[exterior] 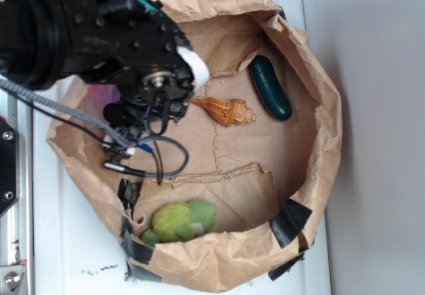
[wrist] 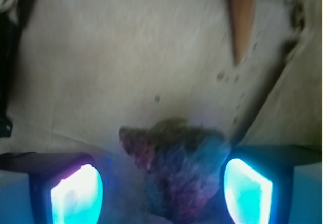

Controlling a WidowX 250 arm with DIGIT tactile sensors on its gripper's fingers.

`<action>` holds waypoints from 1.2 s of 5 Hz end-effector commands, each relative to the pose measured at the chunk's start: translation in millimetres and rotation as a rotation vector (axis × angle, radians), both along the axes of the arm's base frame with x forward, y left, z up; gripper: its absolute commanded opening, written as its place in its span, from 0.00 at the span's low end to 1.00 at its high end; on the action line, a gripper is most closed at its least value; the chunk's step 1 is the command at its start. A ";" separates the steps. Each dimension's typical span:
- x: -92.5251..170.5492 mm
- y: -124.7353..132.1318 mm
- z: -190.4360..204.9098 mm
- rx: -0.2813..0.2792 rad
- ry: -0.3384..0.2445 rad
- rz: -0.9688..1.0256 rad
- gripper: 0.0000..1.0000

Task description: Grab the rock.

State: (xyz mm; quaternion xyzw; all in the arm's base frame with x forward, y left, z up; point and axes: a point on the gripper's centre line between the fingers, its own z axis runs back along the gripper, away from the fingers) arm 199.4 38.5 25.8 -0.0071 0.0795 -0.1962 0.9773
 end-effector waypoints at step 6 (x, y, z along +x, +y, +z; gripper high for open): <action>29.6 -24.0 126.6 -0.184 -0.237 0.062 0.00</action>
